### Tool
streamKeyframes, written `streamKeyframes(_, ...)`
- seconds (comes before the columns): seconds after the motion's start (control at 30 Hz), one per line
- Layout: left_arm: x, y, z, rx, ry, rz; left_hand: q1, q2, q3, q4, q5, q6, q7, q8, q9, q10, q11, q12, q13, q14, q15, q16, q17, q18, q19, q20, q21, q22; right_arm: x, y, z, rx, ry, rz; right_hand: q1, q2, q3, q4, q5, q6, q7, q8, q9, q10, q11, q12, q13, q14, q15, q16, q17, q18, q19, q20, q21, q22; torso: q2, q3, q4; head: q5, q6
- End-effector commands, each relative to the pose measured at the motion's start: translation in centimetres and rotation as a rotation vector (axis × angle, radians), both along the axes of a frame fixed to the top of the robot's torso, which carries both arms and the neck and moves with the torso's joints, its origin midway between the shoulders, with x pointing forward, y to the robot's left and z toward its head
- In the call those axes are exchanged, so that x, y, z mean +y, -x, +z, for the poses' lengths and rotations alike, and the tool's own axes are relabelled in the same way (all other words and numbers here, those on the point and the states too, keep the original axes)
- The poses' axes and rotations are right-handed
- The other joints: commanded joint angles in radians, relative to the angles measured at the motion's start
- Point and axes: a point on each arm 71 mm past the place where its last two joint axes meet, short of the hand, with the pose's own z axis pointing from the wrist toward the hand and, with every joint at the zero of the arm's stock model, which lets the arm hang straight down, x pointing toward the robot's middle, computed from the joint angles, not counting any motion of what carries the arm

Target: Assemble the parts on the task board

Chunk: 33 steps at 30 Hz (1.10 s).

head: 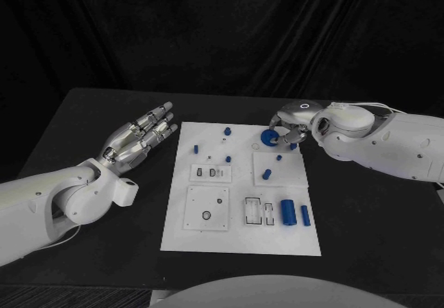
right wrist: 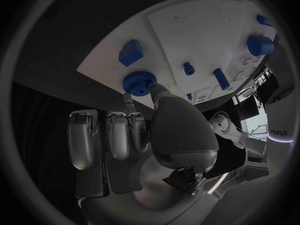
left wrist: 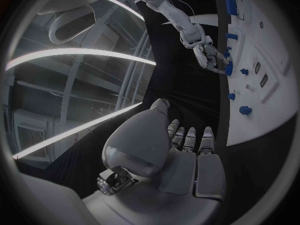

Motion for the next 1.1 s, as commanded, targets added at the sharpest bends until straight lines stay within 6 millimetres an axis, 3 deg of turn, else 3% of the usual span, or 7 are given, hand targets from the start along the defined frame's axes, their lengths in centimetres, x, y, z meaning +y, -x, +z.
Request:
streamKeyframes(0.03,0.0,0.1,0.3,-0.029,0.026,-0.018,-0.004,-0.004,0.0,0.007,-0.005,0.003,0.002,0.004,0.001,-0.002,0.003,-0.007,-0.001,0.001,0.007,-0.004,-0.001,0.018,0.001,0.009,-0.006,-0.001,-0.1,0.3,-1.2,0.026,0.016,-0.003,0.008,0.005,0.004,-0.017,0.05,0.013,-0.006,0.031,0.06,0.104,-0.004,0.002,0.263,0.105,0.001,0.003,0.263,-0.016,0.104,-0.001,0.003,0.263,0.0,-0.0002,-0.0001,0.0,-0.001)
streamKeyframes(0.13,0.0,0.1,0.3,-0.028,0.025,-0.018,-0.005,-0.004,0.0,0.007,-0.006,0.001,0.002,0.003,0.001,-0.002,0.003,-0.007,-0.001,0.001,0.009,-0.004,-0.001,0.018,0.001,0.01,-0.006,-0.001,-0.1,0.4,-1.2,0.021,0.01,0.003,0.008,0.007,0.007,-0.025,0.075,0.011,-0.01,0.054,0.086,0.104,-0.008,0.002,0.263,0.105,-0.002,0.003,0.263,-0.016,0.104,-0.004,0.003,0.263,0.0,-0.0001,0.0001,0.0,-0.002)
streamKeyframes(0.3,0.0,0.1,0.3,-0.027,0.024,-0.018,-0.005,-0.004,0.0,0.007,-0.006,0.001,0.002,0.003,0.001,-0.002,0.003,-0.007,-0.001,0.001,0.009,-0.004,-0.001,0.018,0.001,0.01,-0.006,-0.001,0.1,0.4,-1.2,0.013,0.001,0.014,0.019,0.013,0.023,-0.057,0.141,0.019,-0.031,0.132,0.164,0.104,-0.028,0.002,0.263,0.105,-0.018,0.003,0.263,-0.016,0.104,-0.019,0.003,0.263,0.0,0.0002,0.0,0.0,-0.003)
streamKeyframes(0.53,0.1,0.1,0.3,-0.024,0.021,-0.016,-0.005,-0.002,0.001,0.007,-0.006,-0.001,0.002,0.003,0.0,-0.002,0.003,-0.007,-0.001,0.001,0.012,-0.004,-0.001,0.018,0.001,0.011,-0.006,-0.001,0.3,0.6,-1.1,0.0,-0.012,0.028,0.038,0.022,0.044,-0.089,0.173,0.027,-0.04,0.191,0.225,0.104,-0.034,0.002,0.263,0.105,-0.024,0.003,0.263,-0.016,0.104,-0.024,0.003,0.263,0.0,-0.0012,-0.0003,0.001,-0.004)
streamKeyframes(0.93,0.2,0.2,0.3,-0.02,0.018,-0.015,-0.005,-0.001,0.002,0.007,-0.006,-0.001,0.001,0.003,0.0,-0.002,0.003,-0.007,-0.001,0.001,0.013,-0.004,-0.001,0.018,0.001,0.012,-0.006,-0.001,0.5,1.1,-0.7,-0.011,-0.034,0.034,0.032,0.021,0.048,-0.092,0.17,0.033,-0.032,0.206,0.241,0.104,-0.027,0.002,0.263,0.105,-0.022,0.003,0.263,-0.016,0.104,-0.024,0.003,0.263,-0.001,-0.0009,-0.0005,0.005,-0.002)
streamKeyframes(1.1,0.3,0.2,0.3,-0.018,0.016,-0.015,-0.006,-0.001,0.002,0.008,-0.006,0.001,0.001,0.003,0.001,-0.002,0.003,-0.007,-0.001,0.001,0.017,-0.004,-0.001,0.017,0.001,0.013,-0.006,-0.001,0.9,1.2,0.5,0.005,-0.066,0.028,0.022,0.018,0.047,-0.087,0.17,0.033,-0.029,0.204,0.242,0.104,-0.025,0.002,0.263,0.105,-0.02,0.003,0.263,-0.016,0.104,-0.022,0.003,0.263,0.0,-0.0005,-0.0008,0.006,-0.001)
